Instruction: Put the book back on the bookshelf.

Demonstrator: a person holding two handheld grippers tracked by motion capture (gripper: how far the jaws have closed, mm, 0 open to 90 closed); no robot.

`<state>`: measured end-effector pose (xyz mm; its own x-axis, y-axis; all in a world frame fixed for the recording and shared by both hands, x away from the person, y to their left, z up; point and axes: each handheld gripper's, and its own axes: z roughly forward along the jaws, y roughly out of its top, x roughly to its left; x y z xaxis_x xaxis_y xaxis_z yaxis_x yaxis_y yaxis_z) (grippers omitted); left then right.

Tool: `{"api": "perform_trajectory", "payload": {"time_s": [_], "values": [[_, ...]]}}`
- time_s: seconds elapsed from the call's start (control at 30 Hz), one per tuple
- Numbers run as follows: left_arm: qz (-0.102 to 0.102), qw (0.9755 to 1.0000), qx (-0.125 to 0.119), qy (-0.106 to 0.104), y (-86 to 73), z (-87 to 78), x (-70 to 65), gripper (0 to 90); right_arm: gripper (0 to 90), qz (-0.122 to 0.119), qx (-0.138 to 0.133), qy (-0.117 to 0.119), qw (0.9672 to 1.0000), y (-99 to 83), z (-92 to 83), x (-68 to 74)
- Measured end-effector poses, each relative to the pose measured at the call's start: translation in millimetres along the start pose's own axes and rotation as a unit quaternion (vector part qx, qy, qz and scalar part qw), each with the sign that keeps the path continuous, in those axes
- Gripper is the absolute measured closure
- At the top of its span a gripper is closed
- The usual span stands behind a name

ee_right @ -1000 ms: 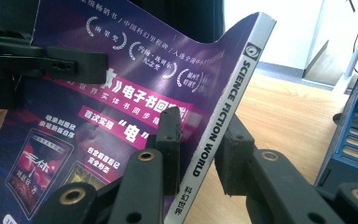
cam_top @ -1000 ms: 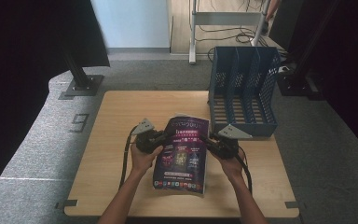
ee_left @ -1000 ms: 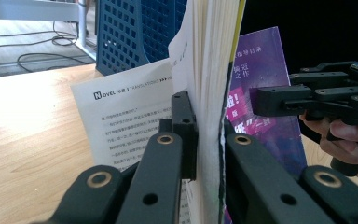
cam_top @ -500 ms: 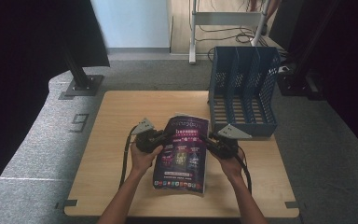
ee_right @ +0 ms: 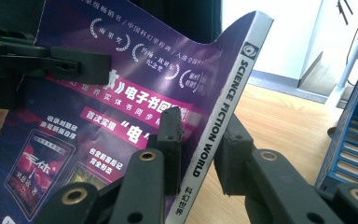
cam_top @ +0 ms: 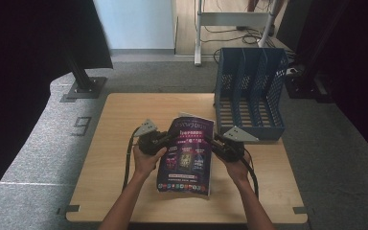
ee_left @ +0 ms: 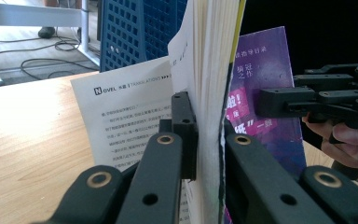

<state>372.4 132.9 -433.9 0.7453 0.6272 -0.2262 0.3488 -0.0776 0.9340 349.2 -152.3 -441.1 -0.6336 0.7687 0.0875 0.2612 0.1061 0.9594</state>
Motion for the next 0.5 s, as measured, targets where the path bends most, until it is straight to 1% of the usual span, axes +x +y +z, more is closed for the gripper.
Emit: {"api": "perform_trajectory", "payload": {"time_s": [0.3,0.5], "values": [[0.006,1.0,-0.002,0.0,6.0,0.5,-1.9,87.2,73.3,-0.006,-0.009,-0.003,0.9999,3.2,-2.6,0.1],[0.007,1.0,-0.001,0.0,6.1,0.9,-2.7,87.2,73.3,-0.009,-0.01,-0.004,0.9999,3.5,-4.1,0.0]]}}
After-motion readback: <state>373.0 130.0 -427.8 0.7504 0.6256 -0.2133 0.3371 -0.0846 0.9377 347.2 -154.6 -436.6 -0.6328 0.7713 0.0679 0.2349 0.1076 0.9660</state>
